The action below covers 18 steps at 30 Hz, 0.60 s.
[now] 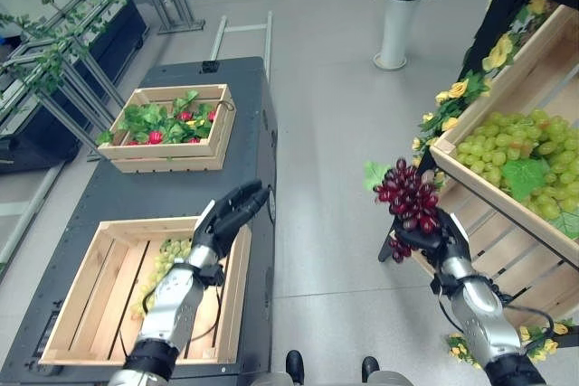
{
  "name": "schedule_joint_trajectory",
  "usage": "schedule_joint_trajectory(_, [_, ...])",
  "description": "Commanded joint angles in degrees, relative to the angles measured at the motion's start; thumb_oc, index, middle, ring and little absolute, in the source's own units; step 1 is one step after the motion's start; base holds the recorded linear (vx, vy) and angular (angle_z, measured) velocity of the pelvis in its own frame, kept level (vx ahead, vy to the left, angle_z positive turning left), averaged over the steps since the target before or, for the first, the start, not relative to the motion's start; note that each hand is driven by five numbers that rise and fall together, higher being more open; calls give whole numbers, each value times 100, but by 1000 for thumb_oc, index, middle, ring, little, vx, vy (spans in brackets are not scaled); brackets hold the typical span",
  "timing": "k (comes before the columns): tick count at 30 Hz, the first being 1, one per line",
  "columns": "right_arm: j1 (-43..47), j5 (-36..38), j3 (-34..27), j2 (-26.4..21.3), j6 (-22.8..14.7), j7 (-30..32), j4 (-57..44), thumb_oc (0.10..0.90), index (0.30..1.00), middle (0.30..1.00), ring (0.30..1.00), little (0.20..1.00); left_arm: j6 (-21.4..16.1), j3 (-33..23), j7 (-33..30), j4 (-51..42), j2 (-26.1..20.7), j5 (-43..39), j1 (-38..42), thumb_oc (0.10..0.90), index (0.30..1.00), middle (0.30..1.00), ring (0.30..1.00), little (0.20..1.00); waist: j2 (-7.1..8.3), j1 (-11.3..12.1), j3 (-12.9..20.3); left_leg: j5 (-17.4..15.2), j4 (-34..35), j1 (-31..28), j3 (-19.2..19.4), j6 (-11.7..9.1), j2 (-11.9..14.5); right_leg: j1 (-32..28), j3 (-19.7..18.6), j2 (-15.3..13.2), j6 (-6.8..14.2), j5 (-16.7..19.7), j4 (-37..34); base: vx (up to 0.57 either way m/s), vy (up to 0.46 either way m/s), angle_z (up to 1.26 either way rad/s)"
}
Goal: Pick up the fruits from the basket on one side to the basket on the other side
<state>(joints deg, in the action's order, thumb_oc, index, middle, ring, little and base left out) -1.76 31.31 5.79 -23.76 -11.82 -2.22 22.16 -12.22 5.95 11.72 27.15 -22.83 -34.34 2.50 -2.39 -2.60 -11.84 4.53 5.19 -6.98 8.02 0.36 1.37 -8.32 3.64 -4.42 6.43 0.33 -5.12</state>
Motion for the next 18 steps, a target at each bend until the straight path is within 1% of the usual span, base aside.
schedule_joint_trajectory(1, [464, -52, -417, 84, -1061, -178, -120, 400, 300, 300, 300, 300, -1007, -236, -172, 332, 75, 133, 334, 800, 900, 900, 900, 900, 117, -47, 572, -816, -19, -247, -102, 30, -281, 65, 255, 317, -354, -66, 50, -1, 7, -19])
schedule_joint_trajectory(4, [425, 47, -387, 178, -1010, -95, 163, 400, 300, 300, 300, 300, -1222, -99, -157, 372, 214, 283, 175, 800, 900, 900, 900, 900, 156, -64, 481, -826, -19, -259, -42, 41, -265, 89, 168, 343, -358, -40, 52, 16, 10, -10])
schedule_joint_trajectory(6, [363, 181, -352, 233, -888, -36, 432, 400, 300, 300, 300, 300, -1554, 104, -336, 215, 170, 895, -6, 800, 900, 900, 900, 900, 209, -36, 383, -831, -19, -246, -4, 45, -245, 104, 126, 357, -354, -3, 37, 30, 1, -21])
schedule_joint_trajectory(10, [322, 225, -275, 245, -704, 183, 610, 400, 300, 300, 300, 300, -1635, 305, -413, -23, 28, 1316, -45, 800, 900, 900, 900, 900, 269, -21, 296, -820, -19, -205, 32, 56, -226, 163, 102, 360, -333, 29, 74, 47, -4, -5])
schedule_joint_trajectory(13, [314, 340, -220, 263, -678, 309, 709, 400, 300, 300, 300, 300, -1707, 569, -490, -162, -123, 1635, -52, 800, 900, 900, 900, 900, 324, -23, 208, -793, -19, -154, 66, 69, -206, 265, 63, 370, -319, 28, 172, 59, -2, 0])
schedule_joint_trajectory(17, [472, 362, -109, 234, -849, 534, 782, 400, 300, 300, 300, 300, -1743, 767, -782, -383, -249, 1602, 169, 800, 900, 900, 900, 900, 393, 23, -32, -782, -160, 140, 78, 97, -187, 613, 44, 368, -321, -13, 453, -59, -11, -4])
schedule_joint_trajectory(18, [623, 421, -64, 205, -928, 672, 846, 400, 300, 300, 300, 300, -1789, 842, -906, -450, -297, 1644, 354, 800, 900, 900, 900, 900, 421, 56, -249, -787, -289, 330, 80, 115, -175, 822, 53, 369, -333, -55, 668, -216, -56, -13])
